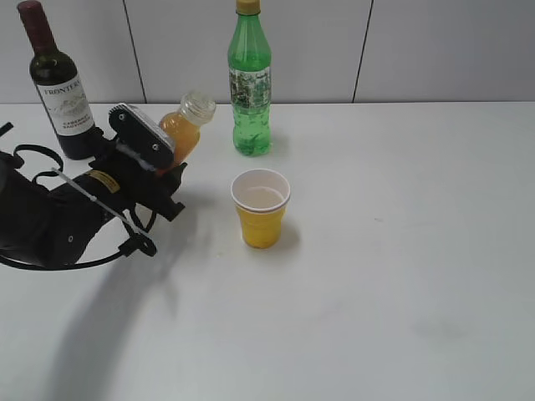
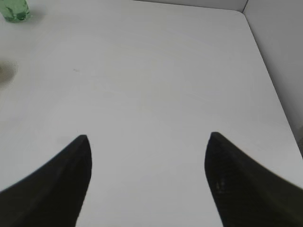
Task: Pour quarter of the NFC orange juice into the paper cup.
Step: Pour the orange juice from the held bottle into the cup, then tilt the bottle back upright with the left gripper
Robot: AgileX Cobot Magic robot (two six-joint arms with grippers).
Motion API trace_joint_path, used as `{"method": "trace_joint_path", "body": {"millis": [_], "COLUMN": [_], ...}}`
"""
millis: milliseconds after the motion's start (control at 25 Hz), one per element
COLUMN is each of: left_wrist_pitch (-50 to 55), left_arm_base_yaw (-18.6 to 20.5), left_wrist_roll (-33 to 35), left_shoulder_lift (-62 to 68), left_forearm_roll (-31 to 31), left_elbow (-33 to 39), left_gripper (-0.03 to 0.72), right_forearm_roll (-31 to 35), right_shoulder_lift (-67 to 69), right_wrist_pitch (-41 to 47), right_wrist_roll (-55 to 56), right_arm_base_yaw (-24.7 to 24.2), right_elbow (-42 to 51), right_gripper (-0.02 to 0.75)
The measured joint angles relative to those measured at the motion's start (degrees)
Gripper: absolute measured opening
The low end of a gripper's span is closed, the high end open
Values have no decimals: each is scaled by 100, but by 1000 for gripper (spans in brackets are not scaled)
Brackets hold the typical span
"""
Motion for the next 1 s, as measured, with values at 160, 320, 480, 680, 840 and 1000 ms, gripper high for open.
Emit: {"method": "trace_joint_path", "body": {"millis": [160, 320, 480, 680, 840, 1000], "left_wrist_pitch": [-21, -33, -308, -683, -690, -722], "left_arm_base_yaw": [-80, -278, -454, -521, -521, -540], "left_wrist_roll": [652, 1104, 1687, 2035, 2335, 2682], "left_shoulder_lift": [0, -70, -113, -113, -114, -114], "left_forearm_roll": [-202, -302, -606, -739, -744, -744], "left_elbow": [10, 21, 37, 272, 381, 381], "left_gripper": [445, 445, 445, 445, 445, 445], "right_forearm_roll": [0, 0, 0, 0, 0, 0], "right_shoulder_lift": [0, 0, 0, 0, 0, 0], "right_wrist_pitch": [0, 0, 0, 0, 0, 0], "right_wrist_roll": [0, 0, 0, 0, 0, 0], "right_arm_base_yaw": [0, 0, 0, 0, 0, 0], "right_elbow": [0, 0, 0, 0, 0, 0], "right_gripper": [591, 591, 591, 591, 591, 591]}}
